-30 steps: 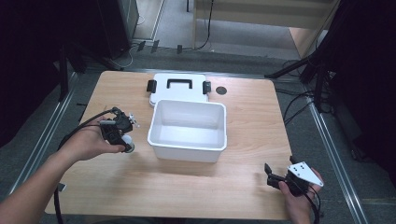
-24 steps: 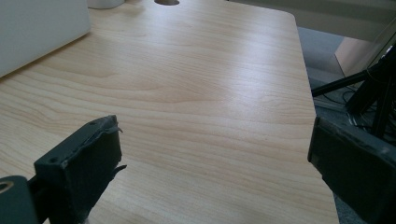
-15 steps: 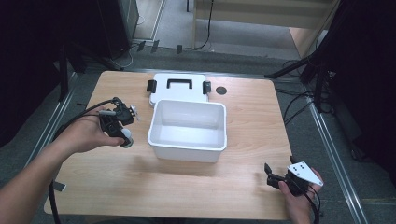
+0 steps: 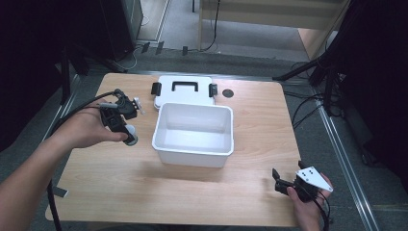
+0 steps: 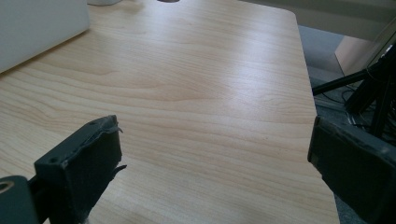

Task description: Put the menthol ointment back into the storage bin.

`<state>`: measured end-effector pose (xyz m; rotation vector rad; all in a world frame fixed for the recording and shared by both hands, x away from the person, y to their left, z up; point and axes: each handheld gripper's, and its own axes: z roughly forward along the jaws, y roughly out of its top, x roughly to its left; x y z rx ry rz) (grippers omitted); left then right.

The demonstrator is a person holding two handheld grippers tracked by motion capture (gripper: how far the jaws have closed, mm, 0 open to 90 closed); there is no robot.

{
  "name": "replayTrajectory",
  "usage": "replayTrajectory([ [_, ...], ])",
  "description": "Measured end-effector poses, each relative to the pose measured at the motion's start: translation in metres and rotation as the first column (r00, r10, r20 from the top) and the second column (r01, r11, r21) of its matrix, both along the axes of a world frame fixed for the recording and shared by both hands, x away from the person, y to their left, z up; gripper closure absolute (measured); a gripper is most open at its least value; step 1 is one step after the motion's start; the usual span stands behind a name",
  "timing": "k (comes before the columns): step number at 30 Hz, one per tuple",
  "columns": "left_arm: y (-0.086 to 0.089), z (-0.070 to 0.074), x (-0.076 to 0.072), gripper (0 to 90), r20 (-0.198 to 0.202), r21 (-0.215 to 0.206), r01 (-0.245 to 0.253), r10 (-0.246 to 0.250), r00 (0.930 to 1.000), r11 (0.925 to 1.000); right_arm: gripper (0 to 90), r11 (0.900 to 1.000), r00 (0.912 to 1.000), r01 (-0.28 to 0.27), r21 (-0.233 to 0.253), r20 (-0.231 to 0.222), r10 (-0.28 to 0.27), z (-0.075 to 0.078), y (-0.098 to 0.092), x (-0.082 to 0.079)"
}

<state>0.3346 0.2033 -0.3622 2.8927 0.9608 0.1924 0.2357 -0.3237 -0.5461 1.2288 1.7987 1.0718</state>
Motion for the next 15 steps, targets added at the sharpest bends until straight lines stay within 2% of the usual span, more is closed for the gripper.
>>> replayTrajectory([
  [15, -0.014, 0.033, 0.009, 51.4, 0.029, -0.001, 0.016, -0.016, 0.9994, 0.9999, 3.0, 1.0, 1.0, -0.002, -0.002, 0.0, 0.002, 0.0, 0.0, 0.0],
])
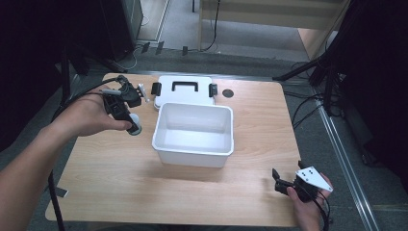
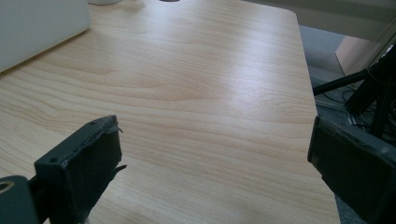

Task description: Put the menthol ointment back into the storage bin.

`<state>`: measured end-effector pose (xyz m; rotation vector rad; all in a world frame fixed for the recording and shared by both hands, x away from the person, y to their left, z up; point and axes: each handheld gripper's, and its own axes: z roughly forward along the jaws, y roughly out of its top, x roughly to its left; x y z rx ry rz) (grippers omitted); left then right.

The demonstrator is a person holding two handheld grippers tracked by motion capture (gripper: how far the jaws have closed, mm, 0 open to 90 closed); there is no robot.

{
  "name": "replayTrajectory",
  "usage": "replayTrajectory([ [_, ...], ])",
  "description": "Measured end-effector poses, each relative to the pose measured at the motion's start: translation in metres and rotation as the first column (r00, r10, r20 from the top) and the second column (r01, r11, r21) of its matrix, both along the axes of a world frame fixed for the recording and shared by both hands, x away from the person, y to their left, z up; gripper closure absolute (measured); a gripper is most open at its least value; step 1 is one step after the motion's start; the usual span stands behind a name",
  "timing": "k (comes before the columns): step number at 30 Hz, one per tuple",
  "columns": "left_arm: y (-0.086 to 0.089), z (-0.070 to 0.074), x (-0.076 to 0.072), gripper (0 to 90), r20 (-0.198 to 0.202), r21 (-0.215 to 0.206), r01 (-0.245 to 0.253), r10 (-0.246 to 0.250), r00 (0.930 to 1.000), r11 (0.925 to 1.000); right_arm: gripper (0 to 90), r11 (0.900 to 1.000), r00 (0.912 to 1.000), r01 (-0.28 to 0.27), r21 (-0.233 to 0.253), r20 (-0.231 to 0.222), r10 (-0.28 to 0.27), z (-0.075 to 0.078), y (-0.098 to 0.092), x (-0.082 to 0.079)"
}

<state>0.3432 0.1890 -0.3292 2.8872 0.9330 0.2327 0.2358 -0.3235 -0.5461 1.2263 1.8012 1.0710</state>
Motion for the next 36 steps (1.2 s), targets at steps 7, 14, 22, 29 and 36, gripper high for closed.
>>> replayTrajectory([
  [7, -0.014, 0.012, 0.002, 51.5, 0.005, 0.017, 0.027, -0.027, 0.9996, 0.9995, 3.1, 1.0, 1.0, 0.0, 0.001, 0.001, 0.0, 0.0, 0.0, 0.0],
  [14, -0.026, 0.022, 0.004, 51.5, 0.019, 0.01, 0.052, -0.053, 0.9984, 0.9986, 3.1, 1.0, 1.0, -0.002, -0.001, 0.001, 0.002, 0.0, 0.0, 0.0],
  [22, -0.045, 0.013, 0.01, 51.5, -0.002, 0.003, 0.088, -0.088, 0.9961, 0.9961, 3.1, 1.0, 1.0, -0.002, 0.003, -0.001, 0.002, 0.0, 0.0, 0.0],
  [29, -0.057, 0.009, 0.013, 51.5, 0.001, -0.008, 0.116, -0.116, 0.9933, 0.9933, 3.1, 1.0, 1.0, -0.004, 0.003, -0.002, 0.004, 0.0, 0.0, 0.0],
  [36, -0.071, 0.001, 0.015, 51.5, -0.002, 0.0, 0.148, -0.148, 0.989, 0.989, 3.1, 1.0, 1.0, -0.006, 0.001, 0.001, 0.006, 0.0, 0.0, 0.0],
])
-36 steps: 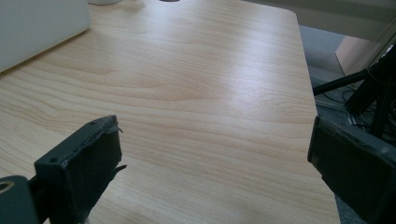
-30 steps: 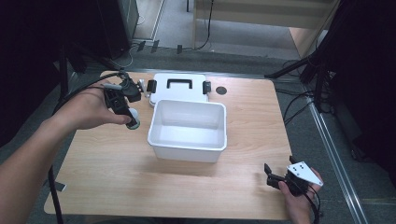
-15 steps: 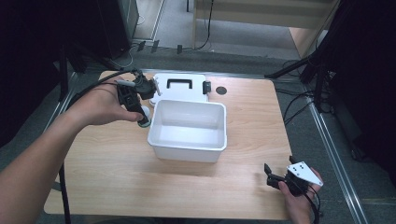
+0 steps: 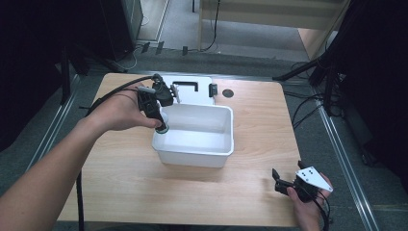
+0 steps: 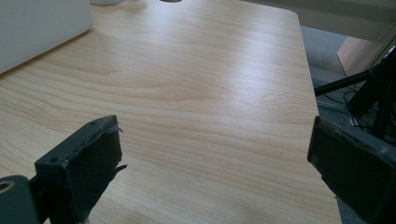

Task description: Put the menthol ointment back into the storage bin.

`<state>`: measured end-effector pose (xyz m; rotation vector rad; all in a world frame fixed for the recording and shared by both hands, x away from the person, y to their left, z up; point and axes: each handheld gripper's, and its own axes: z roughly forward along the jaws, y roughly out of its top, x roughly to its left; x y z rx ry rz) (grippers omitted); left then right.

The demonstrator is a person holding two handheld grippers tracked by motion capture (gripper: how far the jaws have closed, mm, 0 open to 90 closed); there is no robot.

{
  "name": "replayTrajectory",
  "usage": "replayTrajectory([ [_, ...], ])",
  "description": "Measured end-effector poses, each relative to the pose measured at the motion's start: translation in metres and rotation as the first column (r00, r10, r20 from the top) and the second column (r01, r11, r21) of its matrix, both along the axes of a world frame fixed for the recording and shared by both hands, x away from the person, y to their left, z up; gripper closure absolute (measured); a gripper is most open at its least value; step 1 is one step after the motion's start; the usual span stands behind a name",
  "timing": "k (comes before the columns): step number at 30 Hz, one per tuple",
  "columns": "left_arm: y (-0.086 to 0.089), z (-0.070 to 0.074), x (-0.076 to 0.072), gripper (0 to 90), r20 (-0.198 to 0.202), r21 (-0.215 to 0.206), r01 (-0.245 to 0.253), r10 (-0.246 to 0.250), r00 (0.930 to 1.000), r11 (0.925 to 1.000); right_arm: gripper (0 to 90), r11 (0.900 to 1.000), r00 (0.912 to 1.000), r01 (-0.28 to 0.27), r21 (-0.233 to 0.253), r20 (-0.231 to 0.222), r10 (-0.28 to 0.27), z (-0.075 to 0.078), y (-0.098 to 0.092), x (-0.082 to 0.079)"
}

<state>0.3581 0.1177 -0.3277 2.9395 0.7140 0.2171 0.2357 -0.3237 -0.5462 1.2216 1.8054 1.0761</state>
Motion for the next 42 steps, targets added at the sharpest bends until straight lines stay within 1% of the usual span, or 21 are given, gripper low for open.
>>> replayTrajectory([
  [4, -0.004, -0.005, 0.002, 51.4, 0.016, -0.007, 0.009, -0.009, 0.9998, 0.9999, 3.1, 1.0, 1.0, 0.0, 0.001, -0.001, 0.0, 0.0, 0.0, 0.0],
  [5, -0.005, -0.007, 0.002, 51.4, 0.014, -0.007, 0.014, -0.014, 0.9998, 0.9999, 3.1, 1.0, 1.0, 0.0, 0.001, -0.001, 0.0, 0.0, 0.0, 0.0],
  [7, -0.006, -0.011, 0.003, 51.5, 0.008, -0.018, 0.011, -0.01, 0.9999, 0.9998, 3.1, 1.0, 1.0, -0.001, 0.001, -0.003, 0.001, 0.0, 0.0, 0.0],
  [9, -0.006, -0.016, 0.005, 51.5, 0.001, -0.015, 0.018, -0.018, 0.9998, 0.9997, 3.1, 1.0, 1.0, 0.0, 0.003, -0.003, 0.0, 0.0, 0.0, 0.0],
  [10, -0.007, -0.021, 0.006, 51.4, -0.006, -0.013, 0.019, -0.019, 0.9998, 0.9997, 3.1, 1.0, 1.0, 0.0, 0.002, -0.004, 0.0, 0.0, 0.0, 0.0],
  [11, -0.007, -0.021, 0.006, 51.5, -0.006, -0.013, 0.019, -0.019, 0.9998, 0.9997, 3.1, 1.0, 1.0, 0.0, 0.002, -0.004, 0.0, 0.0, 0.0, 0.0],
  [15, -0.008, -0.031, 0.007, 51.5, -0.005, -0.014, 0.02, -0.02, 0.9998, 0.9997, 3.1, 1.0, 1.0, 0.001, 0.001, -0.005, -0.001, 0.0, 0.0, 0.0],
  [17, -0.009, -0.037, 0.008, 51.4, -0.006, -0.013, 0.027, -0.027, 0.9996, 0.9996, 3.1, 1.0, 1.0, -0.001, 0.001, -0.006, 0.001, 0.0, 0.0, 0.001],
  [18, -0.009, -0.043, 0.009, 51.4, -0.009, -0.011, 0.031, -0.031, 0.9995, 0.9995, 3.1, 1.0, 1.0, 0.0, -0.002, -0.007, 0.0, 0.0, -0.001, 0.001],
  [19, -0.009, -0.043, 0.009, 51.4, -0.009, -0.011, 0.031, -0.031, 0.9995, 0.9995, 3.1, 1.0, 1.0, 0.0, -0.002, -0.007, 0.0, 0.0, -0.001, 0.001],
  [20, -0.01, -0.048, 0.009, 51.4, -0.011, -0.011, 0.033, -0.033, 0.9994, 0.9994, 3.2, 1.0, 1.0, 0.001, -0.001, -0.007, -0.001, 0.0, 0.0, 0.001],
  [21, -0.01, -0.048, 0.009, 51.5, -0.011, -0.011, 0.033, -0.033, 0.9994, 0.9994, 3.2, 1.0, 1.0, 0.001, -0.001, -0.007, -0.001, 0.0, 0.0, 0.001],
  [23, -0.01, -0.054, 0.011, 51.4, -0.011, -0.013, 0.033, -0.033, 0.9994, 0.9994, 3.5, 1.0, 1.0, 0.002, -0.002, -0.007, -0.002, 0.0, 0.0, 0.001],
  [24, -0.01, -0.059, 0.011, 51.4, -0.012, -0.012, 0.033, -0.033, 0.9994, 0.9994, 3.6, 1.0, 1.0, 0.003, -0.002, -0.007, -0.003, 0.0, 0.0, 0.001],
  [25, -0.01, -0.059, 0.011, 51.4, -0.012, -0.012, 0.033, -0.033, 0.9994, 0.9994, 3.6, 1.0, 1.0, 0.003, -0.002, -0.007, -0.003, 0.0, 0.0, 0.001],
  [30, -0.011, -0.071, 0.012, 51.4, -0.023, 0.004, 0.039, -0.039, 0.999, 0.9992, 3.9, 1.0, 1.0, 0.003, -0.002, -0.007, -0.003, 0.0, 0.0, 0.001],
  [31, -0.011, -0.071, 0.012, 51.4, -0.023, 0.004, 0.039, -0.039, 0.999, 0.9992, 3.9, 1.0, 1.0, 0.003, -0.002, -0.007, -0.003, 0.0, 0.0, 0.001],
  [35, -0.011, -0.078, 0.013, 51.4, -0.024, 0.007, 0.038, -0.038, 0.999, 0.9992, 3.9, 1.0, 1.0, 0.003, 0.0, -0.009, -0.003, 0.0, 0.0, 0.001],
  [36, -0.012, -0.082, 0.014, 51.4, -0.025, 0.006, 0.043, -0.042, 0.9988, 0.9991, 3.9, 1.0, 1.0, 0.002, -0.002, -0.007, -0.002, 0.0, -0.001, 0.001],
  [38, -0.013, -0.084, 0.014, 51.4, -0.025, 0.01, 0.041, -0.041, 0.9989, 0.9991, 3.9, 1.0, 1.0, 0.002, 0.0, -0.009, -0.002, 0.0, 0.0, 0.001],
  [42, -0.018, -0.09, 0.014, 51.5, -0.023, 0.022, 0.059, -0.058, 0.998, 0.998, 4.0, 1.0, 0.9999, 0.005, 0.003, -0.01, -0.005, 0.0, -0.001, 0.001],
])
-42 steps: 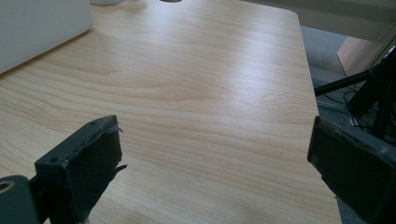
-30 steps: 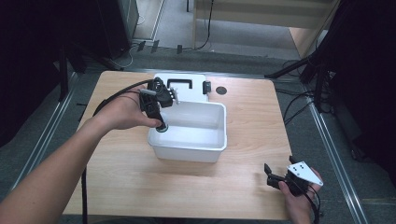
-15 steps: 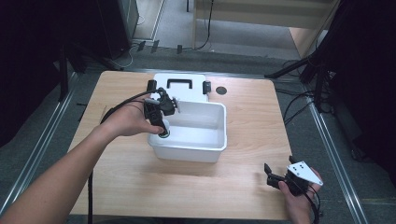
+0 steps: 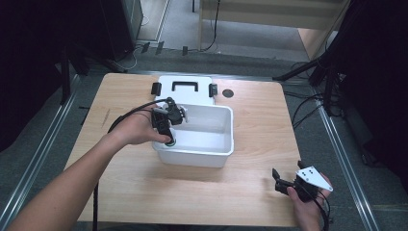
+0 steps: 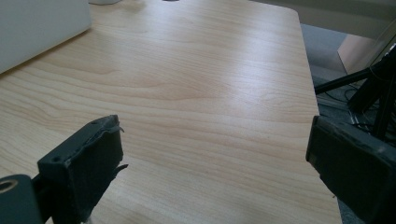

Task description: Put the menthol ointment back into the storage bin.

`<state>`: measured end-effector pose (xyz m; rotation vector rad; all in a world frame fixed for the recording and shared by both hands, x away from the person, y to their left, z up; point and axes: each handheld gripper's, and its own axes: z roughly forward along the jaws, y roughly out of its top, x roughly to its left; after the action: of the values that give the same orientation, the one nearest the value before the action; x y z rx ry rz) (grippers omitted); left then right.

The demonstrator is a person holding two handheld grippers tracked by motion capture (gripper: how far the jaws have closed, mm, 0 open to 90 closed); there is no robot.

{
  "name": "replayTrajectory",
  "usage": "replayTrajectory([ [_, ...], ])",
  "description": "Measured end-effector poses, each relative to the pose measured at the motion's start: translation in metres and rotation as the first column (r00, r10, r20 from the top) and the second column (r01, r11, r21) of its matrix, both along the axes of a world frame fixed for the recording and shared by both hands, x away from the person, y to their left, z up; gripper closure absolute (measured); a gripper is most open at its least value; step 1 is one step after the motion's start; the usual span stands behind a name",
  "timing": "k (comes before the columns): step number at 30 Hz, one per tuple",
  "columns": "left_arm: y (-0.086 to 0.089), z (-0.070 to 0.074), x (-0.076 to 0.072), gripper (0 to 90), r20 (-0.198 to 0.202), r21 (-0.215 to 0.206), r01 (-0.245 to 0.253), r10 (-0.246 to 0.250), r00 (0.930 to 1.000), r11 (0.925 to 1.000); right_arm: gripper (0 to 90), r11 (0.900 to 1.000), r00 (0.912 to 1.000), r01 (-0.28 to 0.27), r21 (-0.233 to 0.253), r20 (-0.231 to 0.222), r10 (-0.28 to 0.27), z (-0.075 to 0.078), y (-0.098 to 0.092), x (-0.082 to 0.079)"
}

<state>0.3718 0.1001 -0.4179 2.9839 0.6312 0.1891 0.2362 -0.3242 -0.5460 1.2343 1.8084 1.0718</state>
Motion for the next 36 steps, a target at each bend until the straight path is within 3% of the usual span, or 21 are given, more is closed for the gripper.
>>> replayTrajectory([
  [10, -0.01, -0.012, 0.001, 51.4, 0.002, 0.023, 0.032, -0.033, 0.9995, 0.9992, 4.2, 1.0, 1.0, -0.003, 0.007, 0.003, 0.003, 0.0, 0.0, 0.0],
  [20, -0.012, -0.024, 0.004, 51.5, -0.022, 0.024, 0.018, -0.017, 0.9996, 0.9995, 4.4, 1.0, 1.0, -0.004, 0.007, 0.002, 0.004, 0.0, 0.0, 0.0],
  [25, -0.014, -0.024, 0.005, 51.4, -0.026, 0.031, -0.003, 0.003, 0.9996, 0.9995, 4.5, 1.0, 1.0, -0.003, 0.005, 0.004, 0.003, 0.0, 0.0, 0.0],
  [33, -0.018, -0.026, 0.004, 51.4, -0.008, 0.085, 0.006, -0.005, 1.0, 0.9963, 4.6, 1.0, 1.0, -0.002, 0.003, 0.001, 0.002, 0.0, 0.0, 0.0],
  [36, -0.018, -0.025, 0.005, 51.4, -0.01, 0.071, 0.011, -0.011, 0.9999, 0.9974, 4.6, 1.0, 1.0, -0.004, 0.002, 0.001, 0.004, 0.0, 0.0, 0.0],
])
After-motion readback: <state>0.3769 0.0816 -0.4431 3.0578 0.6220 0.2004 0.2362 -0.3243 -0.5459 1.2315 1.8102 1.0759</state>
